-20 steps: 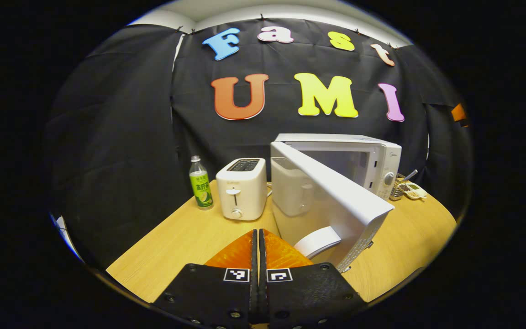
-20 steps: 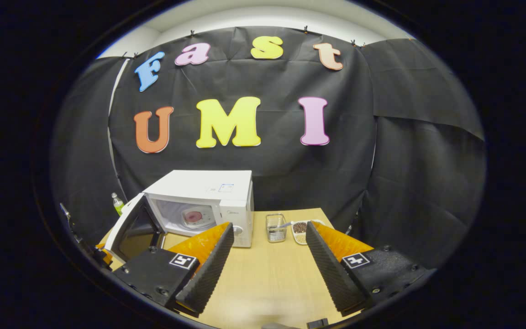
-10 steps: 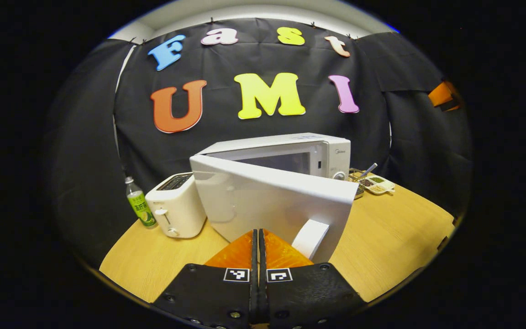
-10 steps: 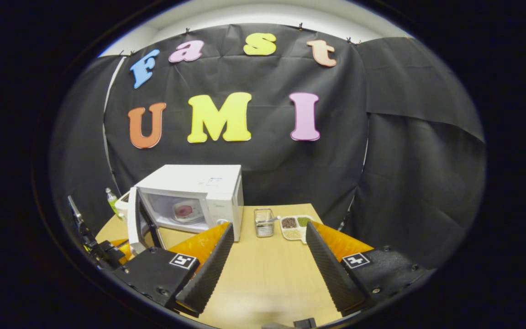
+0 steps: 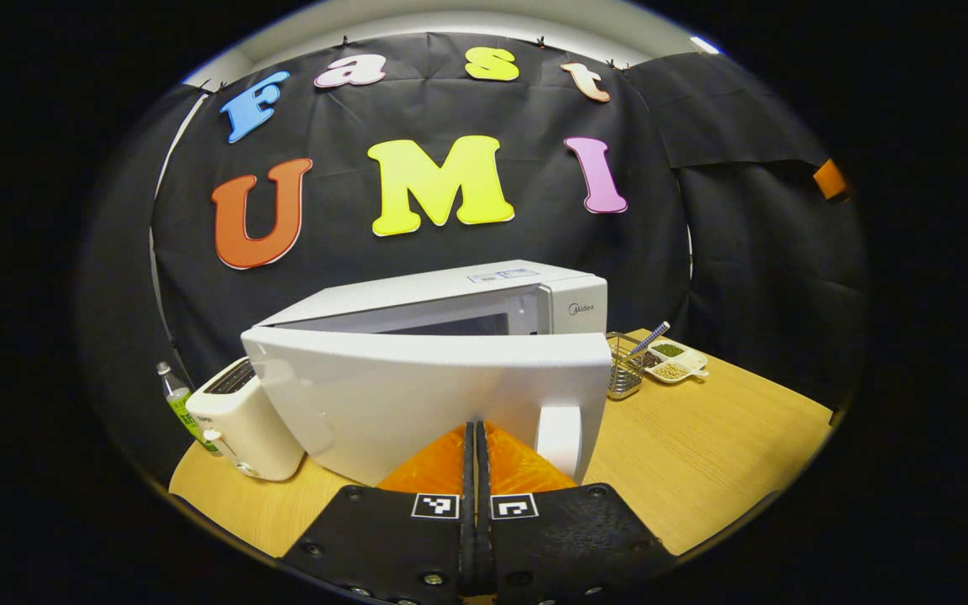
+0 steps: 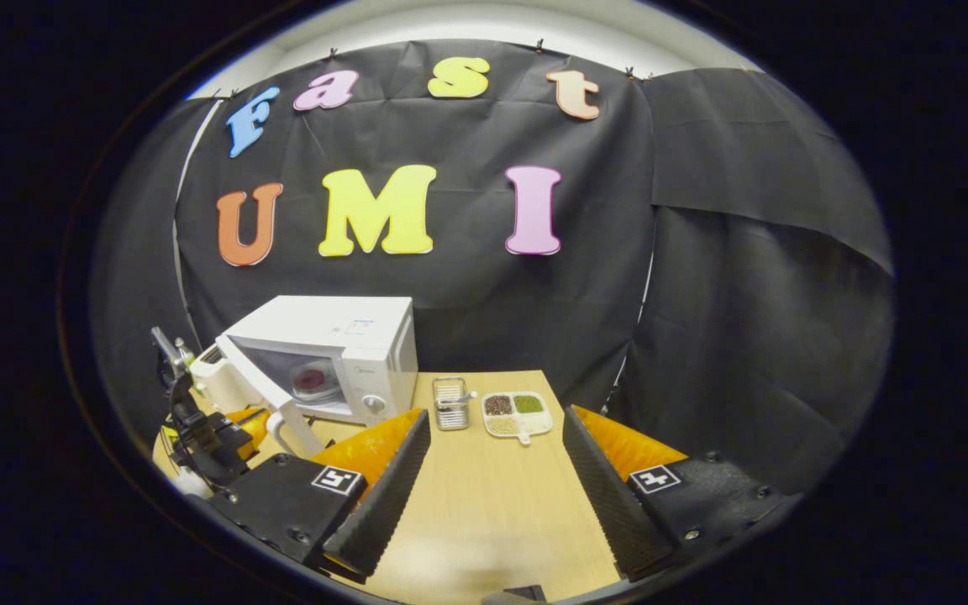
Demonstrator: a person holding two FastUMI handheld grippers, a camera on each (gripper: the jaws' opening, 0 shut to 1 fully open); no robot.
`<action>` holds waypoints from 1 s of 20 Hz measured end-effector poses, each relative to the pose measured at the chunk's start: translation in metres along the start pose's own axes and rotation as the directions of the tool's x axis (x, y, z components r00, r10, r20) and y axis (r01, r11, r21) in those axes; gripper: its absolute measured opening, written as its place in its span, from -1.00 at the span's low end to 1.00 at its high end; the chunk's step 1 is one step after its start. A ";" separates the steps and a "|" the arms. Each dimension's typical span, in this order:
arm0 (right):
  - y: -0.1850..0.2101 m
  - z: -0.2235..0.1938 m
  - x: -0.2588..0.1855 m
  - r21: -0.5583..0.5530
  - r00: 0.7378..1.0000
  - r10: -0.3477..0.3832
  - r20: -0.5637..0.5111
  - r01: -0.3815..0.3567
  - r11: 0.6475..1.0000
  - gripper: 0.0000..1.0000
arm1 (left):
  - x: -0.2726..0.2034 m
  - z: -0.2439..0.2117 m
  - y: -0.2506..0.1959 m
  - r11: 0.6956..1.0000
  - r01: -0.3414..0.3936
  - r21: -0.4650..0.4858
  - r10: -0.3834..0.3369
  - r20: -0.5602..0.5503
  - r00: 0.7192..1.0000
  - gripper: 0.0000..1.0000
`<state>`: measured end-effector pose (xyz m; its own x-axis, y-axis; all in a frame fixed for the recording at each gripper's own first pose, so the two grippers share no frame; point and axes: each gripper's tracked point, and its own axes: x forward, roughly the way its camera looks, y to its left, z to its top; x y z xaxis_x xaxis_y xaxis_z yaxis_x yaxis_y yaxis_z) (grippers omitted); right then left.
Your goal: Open the microwave oven with the left hand, put the food in, and close the microwave oven.
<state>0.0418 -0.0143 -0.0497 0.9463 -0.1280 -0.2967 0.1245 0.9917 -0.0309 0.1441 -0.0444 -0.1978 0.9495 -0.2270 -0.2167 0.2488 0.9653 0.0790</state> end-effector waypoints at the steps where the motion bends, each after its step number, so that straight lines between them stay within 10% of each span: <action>1: -0.003 0.001 0.001 -0.001 1.000 -0.003 -0.001 0.003 1.000 0.83 | 0.009 0.002 -0.003 1.000 0.006 -0.004 -0.006 -0.002 1.000 -1.00; 20: -0.029 -0.002 0.029 0.021 0.997 -0.051 -0.057 0.052 0.998 0.83 | 0.104 0.015 -0.011 0.999 -0.022 -0.047 0.021 -0.024 0.999 -1.00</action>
<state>0.0652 -0.0470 -0.0594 0.9201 -0.1776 -0.3492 0.1798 0.9833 -0.0262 0.2428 -0.0802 -0.2069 0.9495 -0.2038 -0.2387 0.2188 0.9750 0.0376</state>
